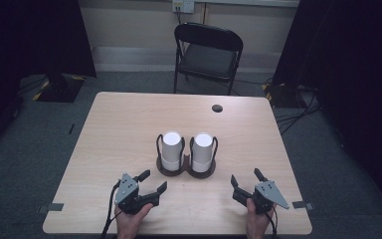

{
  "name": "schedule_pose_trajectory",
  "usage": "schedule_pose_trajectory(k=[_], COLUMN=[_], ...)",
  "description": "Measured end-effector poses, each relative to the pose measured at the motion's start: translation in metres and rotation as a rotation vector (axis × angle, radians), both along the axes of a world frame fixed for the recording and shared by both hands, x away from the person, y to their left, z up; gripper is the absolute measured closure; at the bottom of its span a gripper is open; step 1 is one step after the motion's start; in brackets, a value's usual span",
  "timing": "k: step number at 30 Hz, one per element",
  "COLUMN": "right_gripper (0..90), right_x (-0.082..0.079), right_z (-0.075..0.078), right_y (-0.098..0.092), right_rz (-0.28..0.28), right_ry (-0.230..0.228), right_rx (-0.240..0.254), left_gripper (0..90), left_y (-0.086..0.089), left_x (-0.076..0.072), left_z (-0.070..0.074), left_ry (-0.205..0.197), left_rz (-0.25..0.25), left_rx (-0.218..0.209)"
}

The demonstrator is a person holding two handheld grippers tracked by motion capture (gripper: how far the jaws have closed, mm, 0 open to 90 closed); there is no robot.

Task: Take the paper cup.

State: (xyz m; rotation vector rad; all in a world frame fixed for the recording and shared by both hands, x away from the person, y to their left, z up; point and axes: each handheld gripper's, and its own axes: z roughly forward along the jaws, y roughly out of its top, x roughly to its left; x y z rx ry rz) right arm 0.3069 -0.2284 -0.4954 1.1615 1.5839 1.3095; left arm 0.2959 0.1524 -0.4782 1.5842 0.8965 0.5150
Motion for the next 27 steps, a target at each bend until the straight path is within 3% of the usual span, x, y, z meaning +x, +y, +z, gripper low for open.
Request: schedule_pose_trajectory(k=[3,5,6,9,15,21,24,27], right_gripper=[12.7,12.7,12.7,12.7,12.9,12.9,12.9,12.9], right_x=[0.000,0.000,0.000,0.000,0.001,0.000,0.000,0.000], right_z=[0.000,0.000,0.000,0.000,0.000,0.000,0.000,0.000], right_y=[0.000,0.001,0.001,0.000,0.001,0.000,0.000,0.000], right_rz=[-0.002,-0.004,-0.005,-0.005,-0.008,-0.020,-0.020,-0.017], right_ry=[0.001,-0.001,-0.001,0.003,0.014,0.008,0.006,0.004], right_rx=[-0.002,-0.004,-0.004,-0.001,-0.006,0.004,0.008,0.009], left_gripper=[24.6,33.3,33.4,27.2,26.2,25.5,21.1,21.2], left_y=[-0.003,-0.004,-0.006,-0.008,-0.013,-0.023,-0.027,-0.033], left_x=[0.002,0.003,0.004,0.007,0.015,0.019,0.020,0.023], left_z=[0.004,0.005,0.008,0.010,0.017,0.029,0.031,0.034], left_ry=[-0.006,-0.015,-0.032,-0.036,-0.045,-0.080,-0.080,-0.067], left_rz=[-0.026,-0.030,-0.035,-0.045,-0.066,-0.100,-0.087,-0.106], left_rx=[-0.007,0.001,0.019,0.019,0.026,0.048,0.055,0.053])
